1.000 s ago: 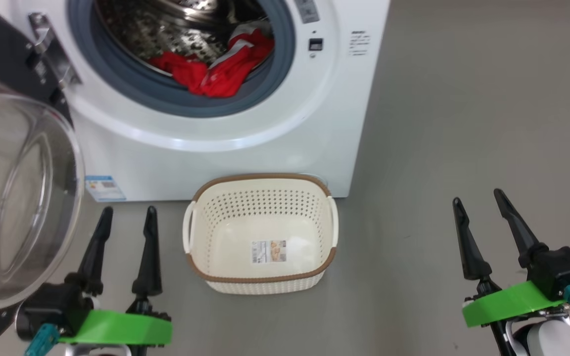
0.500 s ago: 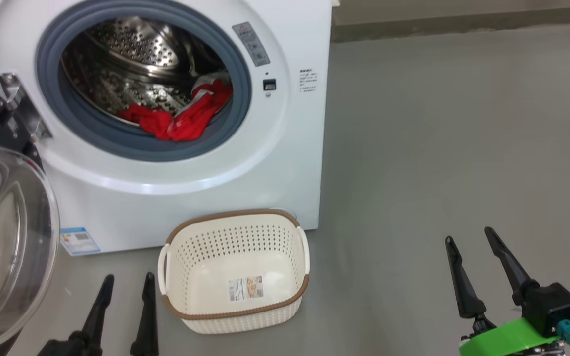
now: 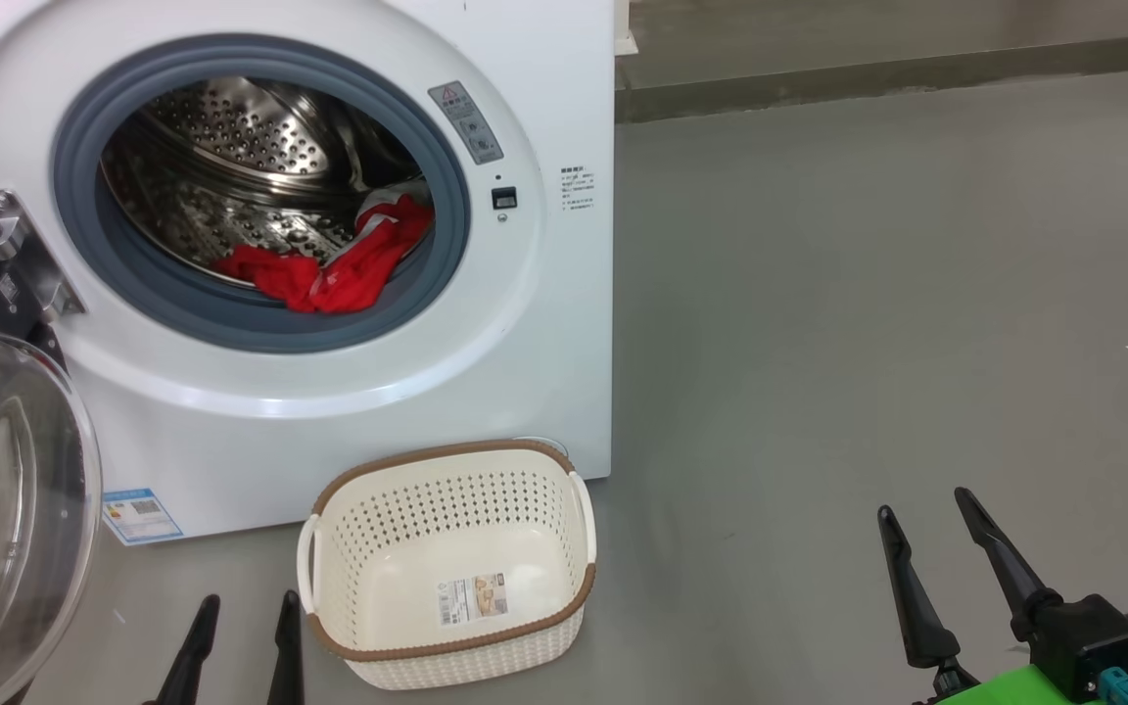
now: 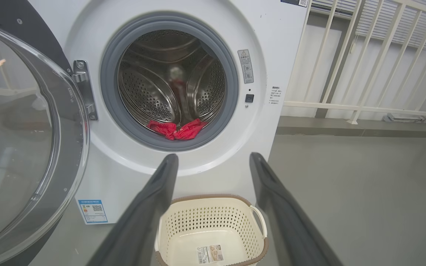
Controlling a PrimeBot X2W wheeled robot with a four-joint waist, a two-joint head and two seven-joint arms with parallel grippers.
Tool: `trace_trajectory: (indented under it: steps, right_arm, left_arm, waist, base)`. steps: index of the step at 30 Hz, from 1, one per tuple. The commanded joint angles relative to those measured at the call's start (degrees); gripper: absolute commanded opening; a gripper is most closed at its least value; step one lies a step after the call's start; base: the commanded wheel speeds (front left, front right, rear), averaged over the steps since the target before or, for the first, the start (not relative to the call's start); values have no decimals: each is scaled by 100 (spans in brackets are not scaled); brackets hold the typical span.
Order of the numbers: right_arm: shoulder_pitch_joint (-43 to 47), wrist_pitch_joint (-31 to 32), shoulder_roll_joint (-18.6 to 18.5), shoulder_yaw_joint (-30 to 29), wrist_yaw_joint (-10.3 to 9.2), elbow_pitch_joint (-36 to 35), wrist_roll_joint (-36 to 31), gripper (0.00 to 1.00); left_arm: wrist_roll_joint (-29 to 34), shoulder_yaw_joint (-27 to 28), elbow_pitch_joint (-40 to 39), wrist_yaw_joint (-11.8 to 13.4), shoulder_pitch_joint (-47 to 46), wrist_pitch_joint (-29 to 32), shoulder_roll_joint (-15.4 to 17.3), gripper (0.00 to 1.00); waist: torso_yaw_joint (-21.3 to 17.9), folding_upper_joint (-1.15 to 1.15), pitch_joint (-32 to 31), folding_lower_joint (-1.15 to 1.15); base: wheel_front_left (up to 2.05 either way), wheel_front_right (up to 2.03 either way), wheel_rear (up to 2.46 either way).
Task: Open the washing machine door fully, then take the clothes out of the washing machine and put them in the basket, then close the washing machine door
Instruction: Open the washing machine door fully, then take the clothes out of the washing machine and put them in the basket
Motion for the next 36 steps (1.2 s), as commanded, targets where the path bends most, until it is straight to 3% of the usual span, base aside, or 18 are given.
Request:
trace_trajectory:
  steps: [1, 16, 36]
  right_arm:
    - [-118, -37, -48, 157, 35, -163, 35, 100]
    - [-165, -37, -48, 162, 35, -80, 35, 100]
    - [-285, -37, -48, 259, 35, 63, -31, 100]
  left_arm:
    - [70, 180, -172, 42, -111, -15, 96, 100]
    - [89, 189, -159, 234, -148, 0, 109, 100]
    - [48, 133, -294, 317, -306, 12, 78, 100]
  waist:
    - [7, 0, 13, 0]
    - [88, 0, 76, 0]
    - [155, 0, 180, 0]
  base:
    - [0, 0, 0]
    - [25, -25, 0]
    - [151, -151, 0]
